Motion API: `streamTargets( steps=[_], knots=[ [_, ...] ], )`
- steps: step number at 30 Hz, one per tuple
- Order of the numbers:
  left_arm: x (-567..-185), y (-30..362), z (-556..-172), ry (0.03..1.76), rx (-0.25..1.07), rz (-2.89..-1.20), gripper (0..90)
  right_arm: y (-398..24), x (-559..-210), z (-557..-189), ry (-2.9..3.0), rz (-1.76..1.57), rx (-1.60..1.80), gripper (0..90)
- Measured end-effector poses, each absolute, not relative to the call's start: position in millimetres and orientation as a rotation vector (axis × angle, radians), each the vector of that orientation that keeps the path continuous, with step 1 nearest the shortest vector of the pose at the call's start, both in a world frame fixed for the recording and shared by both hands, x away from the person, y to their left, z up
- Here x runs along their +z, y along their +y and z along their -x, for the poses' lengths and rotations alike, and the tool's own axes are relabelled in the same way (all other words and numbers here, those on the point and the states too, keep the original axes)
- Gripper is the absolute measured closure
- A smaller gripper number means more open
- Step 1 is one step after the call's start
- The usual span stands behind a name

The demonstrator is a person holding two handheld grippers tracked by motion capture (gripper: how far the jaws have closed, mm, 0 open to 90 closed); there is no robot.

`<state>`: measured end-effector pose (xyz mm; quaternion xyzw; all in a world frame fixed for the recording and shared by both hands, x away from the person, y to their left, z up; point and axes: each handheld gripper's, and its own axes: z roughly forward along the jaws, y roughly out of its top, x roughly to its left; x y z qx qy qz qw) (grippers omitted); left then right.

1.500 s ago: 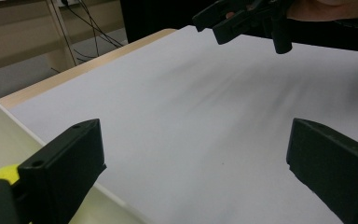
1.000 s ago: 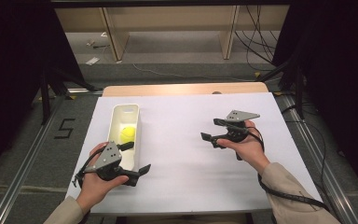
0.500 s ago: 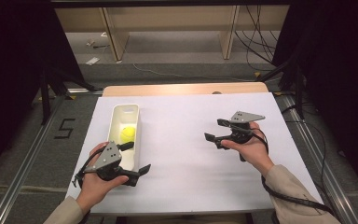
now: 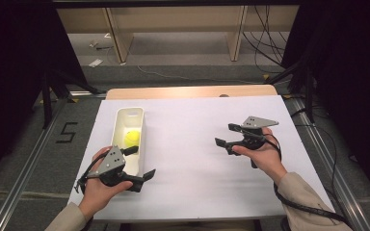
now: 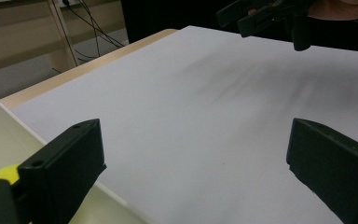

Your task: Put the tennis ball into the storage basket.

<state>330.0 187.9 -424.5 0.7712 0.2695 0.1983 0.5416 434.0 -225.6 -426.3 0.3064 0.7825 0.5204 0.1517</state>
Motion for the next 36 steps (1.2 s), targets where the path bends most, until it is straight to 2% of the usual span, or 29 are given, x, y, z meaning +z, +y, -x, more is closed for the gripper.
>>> streamTargets(
  steps=[36],
  knots=[
    [-425, 188, -330, 0.647, 0.469, -1.832, 3.7, -250, -430, -420, 2.218, -0.916, 1.483, 17.2]
  ],
)
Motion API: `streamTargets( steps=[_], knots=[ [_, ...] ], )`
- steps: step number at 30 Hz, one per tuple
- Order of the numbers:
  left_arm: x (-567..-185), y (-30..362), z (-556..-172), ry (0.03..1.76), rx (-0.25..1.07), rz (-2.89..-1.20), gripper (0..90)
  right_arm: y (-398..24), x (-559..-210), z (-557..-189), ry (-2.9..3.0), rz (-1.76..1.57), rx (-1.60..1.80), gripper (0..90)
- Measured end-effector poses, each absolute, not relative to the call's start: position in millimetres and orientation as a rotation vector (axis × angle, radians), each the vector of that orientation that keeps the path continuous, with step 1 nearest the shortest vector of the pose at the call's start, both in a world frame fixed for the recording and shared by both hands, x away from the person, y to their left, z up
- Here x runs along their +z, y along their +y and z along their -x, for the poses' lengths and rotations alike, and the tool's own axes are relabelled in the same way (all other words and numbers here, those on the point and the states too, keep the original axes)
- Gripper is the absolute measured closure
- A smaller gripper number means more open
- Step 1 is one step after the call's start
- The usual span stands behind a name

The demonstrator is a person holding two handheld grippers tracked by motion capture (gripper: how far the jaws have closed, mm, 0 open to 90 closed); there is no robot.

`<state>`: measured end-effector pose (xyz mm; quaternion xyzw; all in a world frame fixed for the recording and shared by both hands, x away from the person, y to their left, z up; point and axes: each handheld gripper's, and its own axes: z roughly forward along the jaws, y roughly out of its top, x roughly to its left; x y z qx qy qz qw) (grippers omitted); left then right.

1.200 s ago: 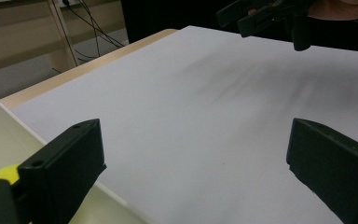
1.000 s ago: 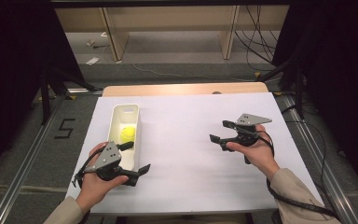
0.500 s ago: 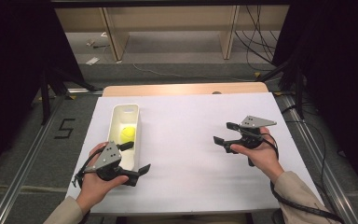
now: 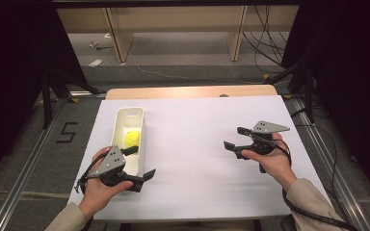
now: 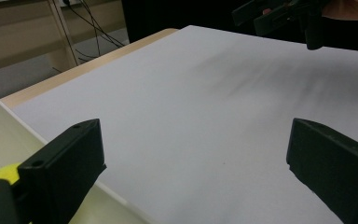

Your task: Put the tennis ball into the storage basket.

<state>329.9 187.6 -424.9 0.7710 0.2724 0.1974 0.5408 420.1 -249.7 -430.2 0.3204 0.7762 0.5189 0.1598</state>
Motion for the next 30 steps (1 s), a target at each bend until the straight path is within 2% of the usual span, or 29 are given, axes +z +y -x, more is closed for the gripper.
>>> streamTargets(
  steps=[30],
  knots=[
    [-425, 188, -330, 0.646, 0.473, -1.833, 3.7, -268, -435, -408, 2.199, -0.943, 1.468, 17.2]
  ],
)
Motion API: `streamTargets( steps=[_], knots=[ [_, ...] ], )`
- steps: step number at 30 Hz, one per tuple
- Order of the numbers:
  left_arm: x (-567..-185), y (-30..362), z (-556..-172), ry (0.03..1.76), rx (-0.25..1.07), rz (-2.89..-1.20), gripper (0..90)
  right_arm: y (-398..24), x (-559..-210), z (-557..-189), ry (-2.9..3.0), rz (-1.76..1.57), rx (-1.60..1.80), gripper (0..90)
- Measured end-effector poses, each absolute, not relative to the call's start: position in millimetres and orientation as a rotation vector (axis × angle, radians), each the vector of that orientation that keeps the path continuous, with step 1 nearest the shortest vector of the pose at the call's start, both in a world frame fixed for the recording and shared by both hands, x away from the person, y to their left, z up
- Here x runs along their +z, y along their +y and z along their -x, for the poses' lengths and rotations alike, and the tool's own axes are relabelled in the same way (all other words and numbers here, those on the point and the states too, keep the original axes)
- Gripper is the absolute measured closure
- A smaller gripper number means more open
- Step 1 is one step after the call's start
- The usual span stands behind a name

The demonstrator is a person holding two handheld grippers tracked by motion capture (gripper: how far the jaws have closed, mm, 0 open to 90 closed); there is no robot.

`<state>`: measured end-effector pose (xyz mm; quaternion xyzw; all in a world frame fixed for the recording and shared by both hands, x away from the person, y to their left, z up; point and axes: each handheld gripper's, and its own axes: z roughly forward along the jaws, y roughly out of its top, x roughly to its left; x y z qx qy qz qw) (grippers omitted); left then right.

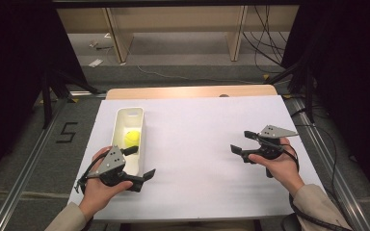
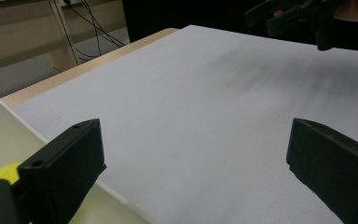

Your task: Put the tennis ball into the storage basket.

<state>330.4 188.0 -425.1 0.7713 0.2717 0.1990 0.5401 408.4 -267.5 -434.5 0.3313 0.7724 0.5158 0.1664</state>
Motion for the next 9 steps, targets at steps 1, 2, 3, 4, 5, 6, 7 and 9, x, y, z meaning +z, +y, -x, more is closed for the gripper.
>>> streamTargets(
  steps=[1, 2, 3, 4, 5, 6, 7, 9],
  knots=[
    [-425.1, 188.1, -330.5, 0.646, 0.473, -1.833, 3.7, -267.0, -434.4, -408.2, 2.200, -0.938, 1.471, 17.2],
    [-425.1, 188.1, -330.5, 0.646, 0.473, -1.833, 3.7, -267.0, -434.4, -408.2, 2.200, -0.938, 1.471, 17.2],
    [-425.1, 188.2, -330.5, 0.646, 0.473, -1.833, 3.7, -266.8, -434.4, -408.0, 2.200, -0.937, 1.472, 17.3],
    [-425.0, 188.2, -330.5, 0.646, 0.473, -1.833, 3.7, -266.3, -434.2, -407.5, 2.204, -0.937, 1.474, 17.9],
    [-424.9, 188.1, -330.5, 0.645, 0.473, -1.833, 3.7, -266.3, -434.3, -407.5, 2.204, -0.937, 1.475, 18.0],
    [-424.9, 188.1, -330.6, 0.645, 0.474, -1.833, 3.7, -266.3, -434.4, -407.5, 2.203, -0.937, 1.476, 18.0],
    [-424.9, 188.1, -330.6, 0.645, 0.474, -1.833, 3.7, -266.3, -434.4, -407.5, 2.203, -0.937, 1.476, 18.0],
    [-424.8, 187.9, -330.4, 0.651, 0.468, -1.829, 3.6, -266.4, -434.7, -407.6, 2.202, -0.937, 1.479, 17.9]
  ],
)
